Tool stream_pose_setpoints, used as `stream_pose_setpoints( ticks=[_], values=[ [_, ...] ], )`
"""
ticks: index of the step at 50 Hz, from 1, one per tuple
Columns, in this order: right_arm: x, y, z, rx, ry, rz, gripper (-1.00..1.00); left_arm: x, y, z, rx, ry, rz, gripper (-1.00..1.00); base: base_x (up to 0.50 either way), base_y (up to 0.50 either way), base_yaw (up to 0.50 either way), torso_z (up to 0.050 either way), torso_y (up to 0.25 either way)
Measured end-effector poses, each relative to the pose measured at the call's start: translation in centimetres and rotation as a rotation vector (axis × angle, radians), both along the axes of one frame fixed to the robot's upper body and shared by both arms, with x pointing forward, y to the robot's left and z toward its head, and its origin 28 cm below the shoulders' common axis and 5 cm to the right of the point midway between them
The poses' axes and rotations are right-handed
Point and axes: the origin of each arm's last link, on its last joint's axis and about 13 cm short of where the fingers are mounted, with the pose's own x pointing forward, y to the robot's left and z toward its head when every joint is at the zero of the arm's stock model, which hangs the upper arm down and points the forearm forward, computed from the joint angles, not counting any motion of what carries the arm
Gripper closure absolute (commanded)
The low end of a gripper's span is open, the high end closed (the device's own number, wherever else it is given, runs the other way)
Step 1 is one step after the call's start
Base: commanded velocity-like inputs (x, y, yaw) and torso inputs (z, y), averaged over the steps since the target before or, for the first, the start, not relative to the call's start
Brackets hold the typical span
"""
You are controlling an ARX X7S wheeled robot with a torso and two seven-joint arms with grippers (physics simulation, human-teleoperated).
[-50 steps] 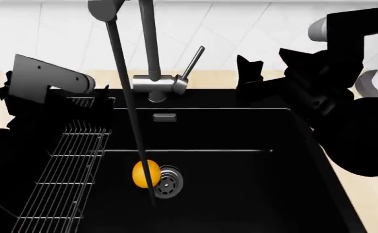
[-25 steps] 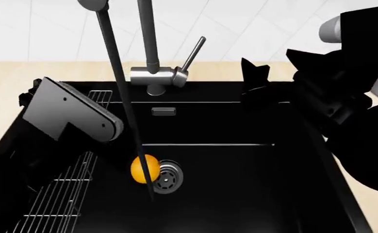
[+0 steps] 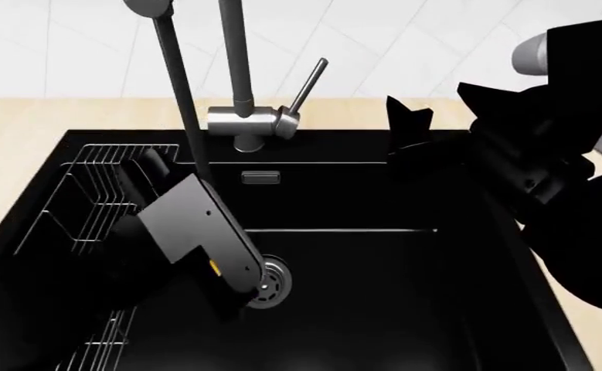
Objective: Pick the sweet potatos and asparaguss from the sink and place them in one bowl. Place the orange in the other bowl. Then turn off the sink faucet.
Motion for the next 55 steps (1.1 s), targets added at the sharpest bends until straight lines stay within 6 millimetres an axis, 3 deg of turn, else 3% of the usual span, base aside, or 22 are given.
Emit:
stream_pose_setpoints(
  ticks=[17,55],
  values=[
    [0.0,-0.2,-0.3,0.004,0.002,-0.001,-1.0,0.9,-0.7,0.3,0.126,0.109,-0.118,-1.0,0.0,0.0,0.0,0.0,0.0],
    [0.4,-0.3,-1.0,0.013,0.018,0.005,-1.0,5.9,-0.8,-1.2,0.238,0.257,-0.107,-1.0,0.0,0.0,0.0,0.0,0.0]
  ],
)
